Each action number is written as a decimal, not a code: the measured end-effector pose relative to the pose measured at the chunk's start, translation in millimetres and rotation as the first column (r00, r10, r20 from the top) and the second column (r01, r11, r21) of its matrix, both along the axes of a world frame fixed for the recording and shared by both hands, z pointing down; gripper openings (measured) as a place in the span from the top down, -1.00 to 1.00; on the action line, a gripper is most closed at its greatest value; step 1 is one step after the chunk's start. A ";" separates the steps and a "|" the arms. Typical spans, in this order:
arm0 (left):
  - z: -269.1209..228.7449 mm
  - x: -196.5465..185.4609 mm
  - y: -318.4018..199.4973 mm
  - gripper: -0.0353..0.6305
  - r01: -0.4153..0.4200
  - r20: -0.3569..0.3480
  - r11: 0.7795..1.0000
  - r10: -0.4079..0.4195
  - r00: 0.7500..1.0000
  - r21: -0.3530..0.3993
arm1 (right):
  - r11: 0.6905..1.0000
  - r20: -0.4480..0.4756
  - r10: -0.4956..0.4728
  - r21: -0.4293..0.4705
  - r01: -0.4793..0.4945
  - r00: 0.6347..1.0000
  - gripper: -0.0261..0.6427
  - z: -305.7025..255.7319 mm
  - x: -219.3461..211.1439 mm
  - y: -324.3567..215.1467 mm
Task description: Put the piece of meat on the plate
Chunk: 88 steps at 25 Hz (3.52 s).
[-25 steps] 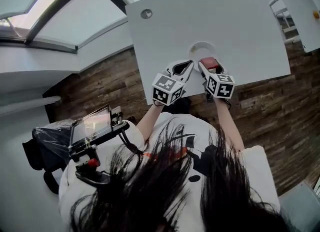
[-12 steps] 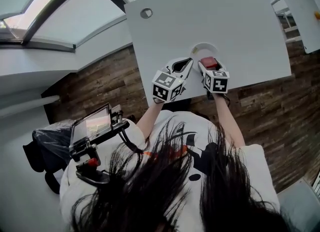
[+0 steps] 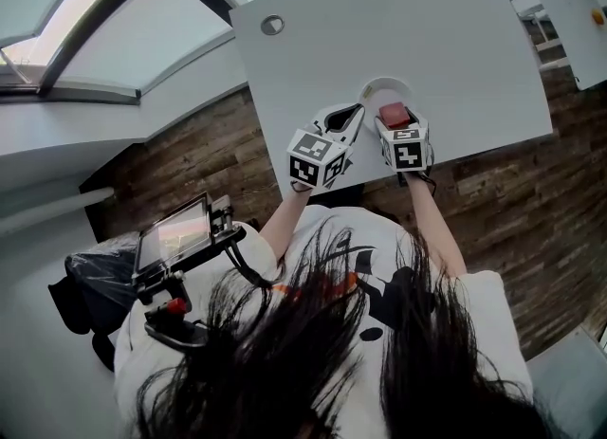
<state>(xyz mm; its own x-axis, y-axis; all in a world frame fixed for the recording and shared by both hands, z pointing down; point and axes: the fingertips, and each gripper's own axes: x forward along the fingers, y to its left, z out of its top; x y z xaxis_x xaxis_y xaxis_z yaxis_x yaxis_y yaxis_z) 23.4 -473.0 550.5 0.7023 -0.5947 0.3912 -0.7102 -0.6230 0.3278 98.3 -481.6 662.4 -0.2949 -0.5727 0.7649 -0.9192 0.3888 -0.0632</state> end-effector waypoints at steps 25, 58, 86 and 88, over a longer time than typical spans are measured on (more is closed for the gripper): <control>-9.7 10.4 -0.9 0.88 -0.037 0.002 0.999 0.037 0.999 0.012 | 0.990 0.255 0.097 0.075 -0.119 0.962 -0.03 -55.0 3.5 -0.9; -81.2 55.2 271.1 0.88 0.032 0.056 0.982 -0.044 0.998 0.187 | 0.936 0.513 0.010 0.297 -0.189 0.858 0.73 -192.2 35.5 269.4; -78.6 -104.4 447.0 0.88 -0.048 0.085 0.977 0.031 0.996 0.207 | 0.911 0.574 0.140 0.245 -0.333 0.807 0.73 -189.7 -120.0 446.4; -76.4 -120.0 465.8 0.88 -0.059 0.076 0.978 0.045 0.996 0.202 | 0.905 0.576 0.156 0.243 -0.350 0.802 0.73 -188.9 -134.8 471.7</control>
